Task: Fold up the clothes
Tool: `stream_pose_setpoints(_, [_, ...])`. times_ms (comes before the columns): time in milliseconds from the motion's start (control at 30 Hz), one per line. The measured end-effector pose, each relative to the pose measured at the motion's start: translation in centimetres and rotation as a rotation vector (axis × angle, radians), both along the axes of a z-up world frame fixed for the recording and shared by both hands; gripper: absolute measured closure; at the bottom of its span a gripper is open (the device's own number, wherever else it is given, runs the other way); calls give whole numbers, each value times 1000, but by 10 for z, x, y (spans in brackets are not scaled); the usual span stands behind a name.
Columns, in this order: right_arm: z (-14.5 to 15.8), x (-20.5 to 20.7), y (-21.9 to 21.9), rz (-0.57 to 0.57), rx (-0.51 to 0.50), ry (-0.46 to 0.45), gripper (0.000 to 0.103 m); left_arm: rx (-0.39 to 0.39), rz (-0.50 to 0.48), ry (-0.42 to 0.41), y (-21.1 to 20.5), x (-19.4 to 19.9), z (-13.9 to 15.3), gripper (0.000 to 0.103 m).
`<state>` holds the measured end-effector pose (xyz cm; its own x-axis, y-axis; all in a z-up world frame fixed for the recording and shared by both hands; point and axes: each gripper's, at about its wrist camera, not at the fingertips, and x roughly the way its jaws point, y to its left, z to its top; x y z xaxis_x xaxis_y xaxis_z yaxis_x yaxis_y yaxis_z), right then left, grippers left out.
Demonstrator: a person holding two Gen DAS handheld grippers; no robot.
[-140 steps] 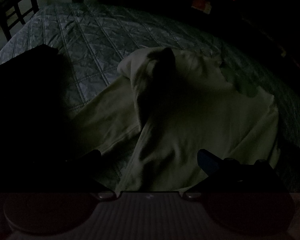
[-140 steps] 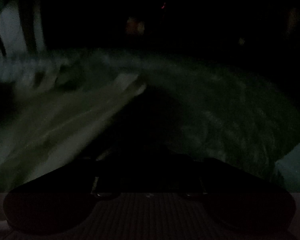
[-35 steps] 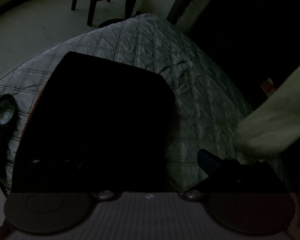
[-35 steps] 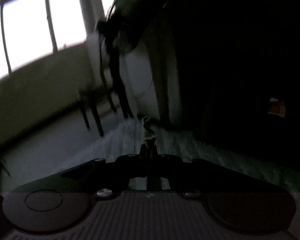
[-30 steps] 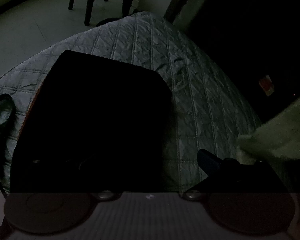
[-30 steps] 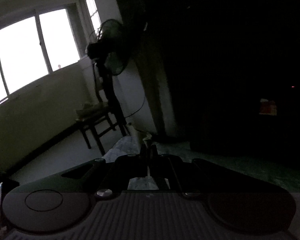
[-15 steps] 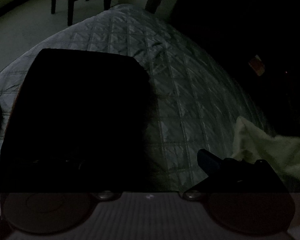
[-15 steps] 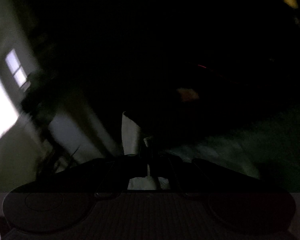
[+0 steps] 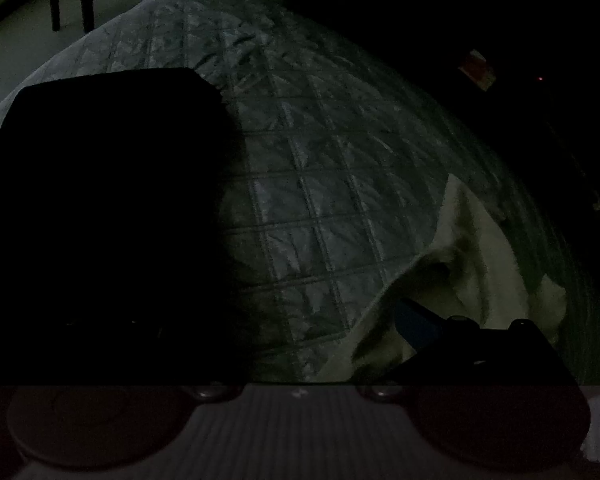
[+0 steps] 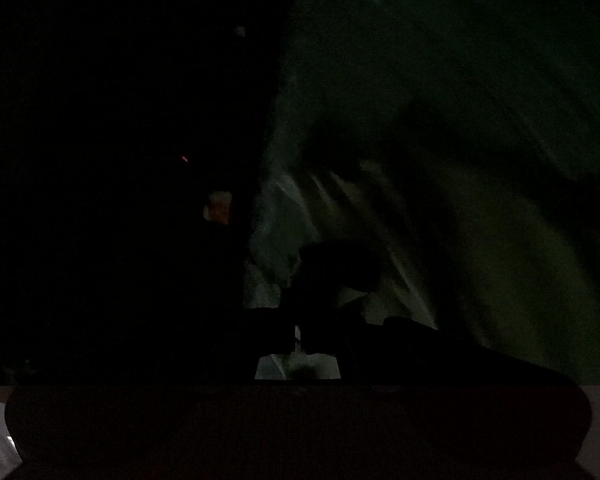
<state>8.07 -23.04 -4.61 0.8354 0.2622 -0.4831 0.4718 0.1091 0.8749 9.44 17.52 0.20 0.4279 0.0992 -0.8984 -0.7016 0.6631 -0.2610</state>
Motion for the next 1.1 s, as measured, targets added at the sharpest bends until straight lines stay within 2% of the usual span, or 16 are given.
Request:
stream_pose_setpoints(167, [-17,-23,11,-28,101,62,100,0,-17,7,-5,4,-2,1])
stream_pose_setpoints(267, [-32,-37,-6,-95,86,99,94,1,-30,8,-8,6,-2,1])
stream_pose_setpoints(300, [-33,-37,-11,-85,39,111,93,1,-31,8,-8,7,-2,1])
stream_pose_setpoints(333, [-26,-33,-13,-30,-110,113,86,1,-30,8,-9,7,-2,1])
stream_pose_setpoints(367, [-14,-28,-13,32,-317,106,77,0,-28,9,-8,7,-3,1])
stream_pose_setpoints(467, [20,-21,5,178,-907,3,60,-1,-20,11,-7,7,-3,1])
stream_pose_setpoints(500, [29,-18,15,238,-1069,-45,56,-1,-17,12,-7,7,-3,1])
stream_pose_setpoints(567, [41,-11,44,403,-1288,-162,50,0,-13,13,-7,7,-3,1])
stream_pose_setpoints(600, [45,-7,59,500,-1347,-233,46,2,-11,14,-7,7,-3,1])
stream_pose_setpoints(633, [44,0,74,592,-1390,-287,37,4,-8,14,-7,7,-3,1])
stream_pose_setpoints(800, [18,51,152,1013,-1504,-451,49,39,42,21,2,3,-2,1])
stream_pose_setpoints(933, [-6,70,197,1193,-1678,-511,52,43,102,25,14,-3,-2,1])
stream_pose_setpoints(1000, [-18,83,211,1228,-1743,-517,52,40,108,24,16,-4,-2,1])
stream_pose_setpoints(1100, [-36,90,226,1240,-1895,-530,49,39,90,27,14,-4,-4,1])
